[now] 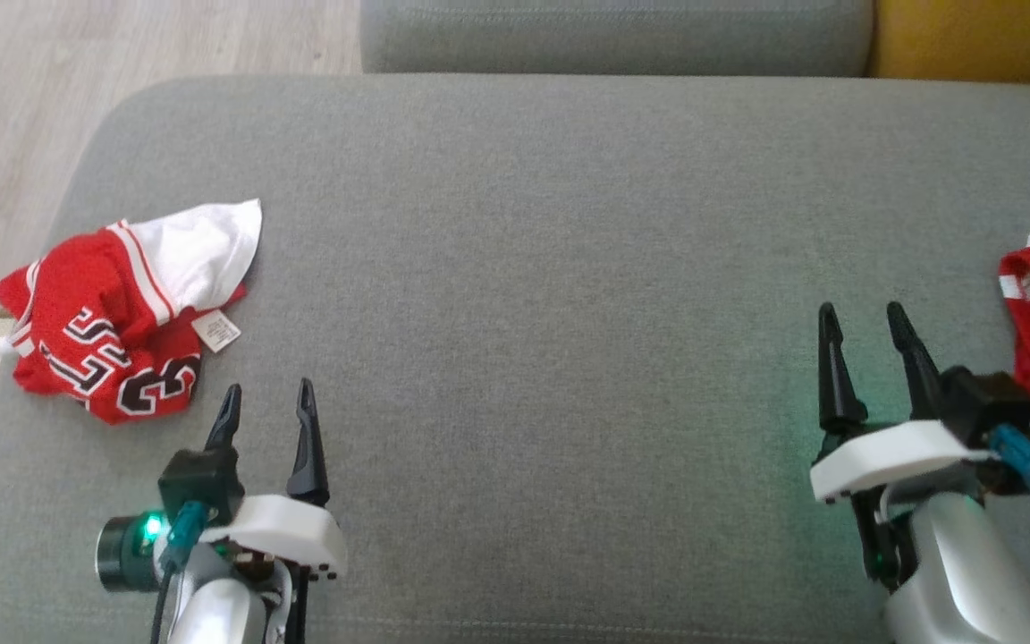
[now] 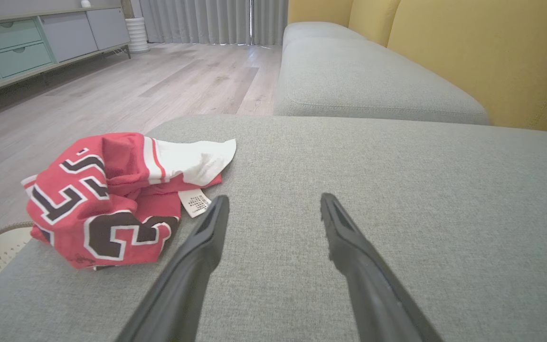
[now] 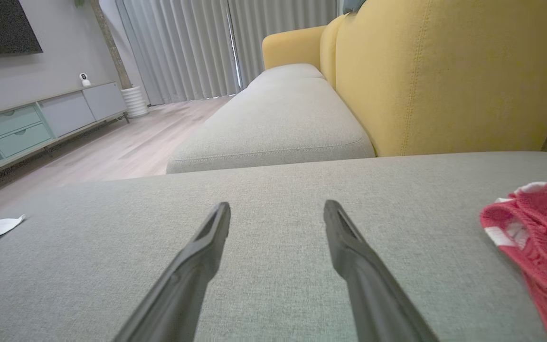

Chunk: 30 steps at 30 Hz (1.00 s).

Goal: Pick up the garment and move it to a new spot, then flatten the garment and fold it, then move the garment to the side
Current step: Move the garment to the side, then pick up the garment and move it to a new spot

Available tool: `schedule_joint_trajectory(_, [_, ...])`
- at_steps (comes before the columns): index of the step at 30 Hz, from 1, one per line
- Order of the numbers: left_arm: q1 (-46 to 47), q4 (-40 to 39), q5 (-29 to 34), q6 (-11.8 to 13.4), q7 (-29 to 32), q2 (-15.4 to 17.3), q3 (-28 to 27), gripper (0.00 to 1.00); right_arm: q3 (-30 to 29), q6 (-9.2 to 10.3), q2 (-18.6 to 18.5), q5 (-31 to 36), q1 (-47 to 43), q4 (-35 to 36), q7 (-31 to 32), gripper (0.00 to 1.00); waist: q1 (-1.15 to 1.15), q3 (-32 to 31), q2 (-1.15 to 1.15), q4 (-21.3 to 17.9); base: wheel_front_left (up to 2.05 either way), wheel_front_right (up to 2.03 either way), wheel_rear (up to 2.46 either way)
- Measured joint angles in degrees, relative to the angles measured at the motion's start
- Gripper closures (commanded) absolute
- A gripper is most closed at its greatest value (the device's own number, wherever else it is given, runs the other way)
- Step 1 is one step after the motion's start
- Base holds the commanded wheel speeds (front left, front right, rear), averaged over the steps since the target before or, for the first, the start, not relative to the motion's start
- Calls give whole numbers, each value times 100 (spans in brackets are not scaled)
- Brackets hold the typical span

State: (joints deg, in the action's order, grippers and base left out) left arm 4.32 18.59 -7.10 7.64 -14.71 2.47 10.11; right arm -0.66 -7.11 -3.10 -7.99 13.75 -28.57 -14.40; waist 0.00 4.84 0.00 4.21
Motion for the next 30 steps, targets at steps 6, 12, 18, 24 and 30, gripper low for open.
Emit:
schedule_joint_trajectory(6, [-113,0,-24,-1,0,0,-20,0,30,0,3,-60,-153,20,0,0,0,-35,0,3,0,0,0])
schedule_joint_trajectory(12, [-110,-2,-31,0,0,-1,-10,0,79,0,8,-60,-150,37,0,0,0,7,0,156,0,0,0])
schedule_joint_trajectory(18, [-109,-8,-65,26,0,-2,-30,0,255,0,13,-104,-147,48,1,0,0,28,0,425,0,0,0])
schedule_joint_trajectory(24, [-93,-35,-115,104,0,1,-198,0,412,0,16,-113,-124,115,1,0,0,132,0,881,0,0,0])
schedule_joint_trajectory(30, [-57,-69,-266,207,0,-4,-416,0,591,0,15,-160,6,121,1,0,0,263,0,1377,0,0,0])
